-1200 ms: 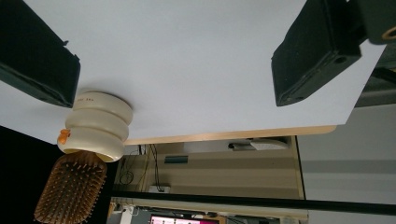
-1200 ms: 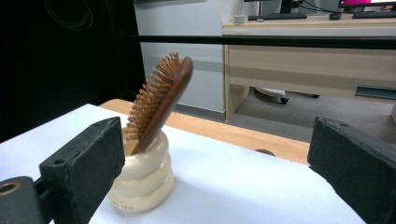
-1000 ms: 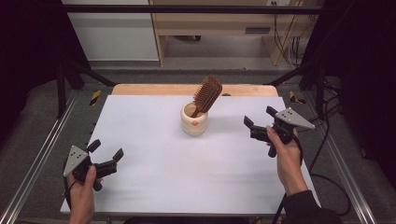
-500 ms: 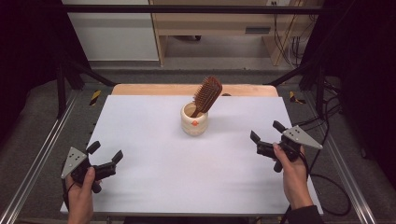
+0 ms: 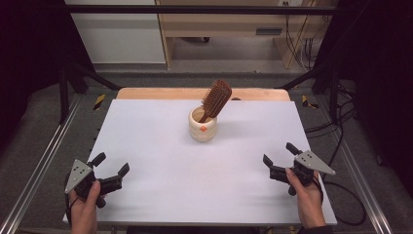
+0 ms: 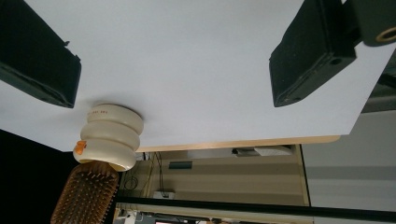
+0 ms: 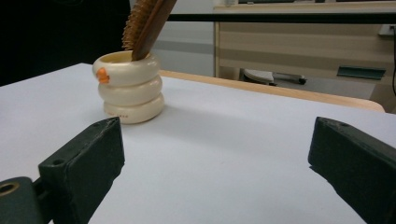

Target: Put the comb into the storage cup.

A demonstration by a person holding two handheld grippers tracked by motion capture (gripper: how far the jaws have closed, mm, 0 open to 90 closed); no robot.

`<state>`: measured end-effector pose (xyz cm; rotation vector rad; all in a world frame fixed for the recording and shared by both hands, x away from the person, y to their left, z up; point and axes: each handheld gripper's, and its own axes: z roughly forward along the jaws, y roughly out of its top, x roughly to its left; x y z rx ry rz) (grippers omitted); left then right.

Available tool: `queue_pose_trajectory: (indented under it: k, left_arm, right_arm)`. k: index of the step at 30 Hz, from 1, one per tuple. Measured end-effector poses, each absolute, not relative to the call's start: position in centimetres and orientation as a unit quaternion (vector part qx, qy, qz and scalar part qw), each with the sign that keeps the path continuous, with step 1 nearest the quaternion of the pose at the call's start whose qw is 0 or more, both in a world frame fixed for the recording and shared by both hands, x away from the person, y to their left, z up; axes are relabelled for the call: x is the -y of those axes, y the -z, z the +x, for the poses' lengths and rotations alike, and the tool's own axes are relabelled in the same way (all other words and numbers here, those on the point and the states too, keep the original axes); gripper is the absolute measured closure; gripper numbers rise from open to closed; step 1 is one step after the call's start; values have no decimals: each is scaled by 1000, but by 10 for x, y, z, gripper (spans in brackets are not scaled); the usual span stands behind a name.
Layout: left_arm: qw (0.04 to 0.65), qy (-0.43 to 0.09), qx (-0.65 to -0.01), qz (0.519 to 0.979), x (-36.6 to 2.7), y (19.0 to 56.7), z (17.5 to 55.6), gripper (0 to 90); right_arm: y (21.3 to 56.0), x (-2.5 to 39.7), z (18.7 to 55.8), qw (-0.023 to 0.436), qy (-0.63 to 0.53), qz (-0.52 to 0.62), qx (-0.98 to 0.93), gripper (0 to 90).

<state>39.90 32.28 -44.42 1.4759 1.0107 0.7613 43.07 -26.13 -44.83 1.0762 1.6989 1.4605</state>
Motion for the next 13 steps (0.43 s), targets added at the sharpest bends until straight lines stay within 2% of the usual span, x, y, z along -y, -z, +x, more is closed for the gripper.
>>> queue_pose_trajectory:
  k: [6, 13]
  left_arm:
    - [582, -328, -426, 610, -329, 439, 395, 23]
    - [587, -324, -421, 611, -329, 438, 398, 23]
  right_arm:
    - [462, 253, 424, 298, -551, 395, -672, 36]
    - [460, 241, 424, 302, -554, 384, -674, 35]
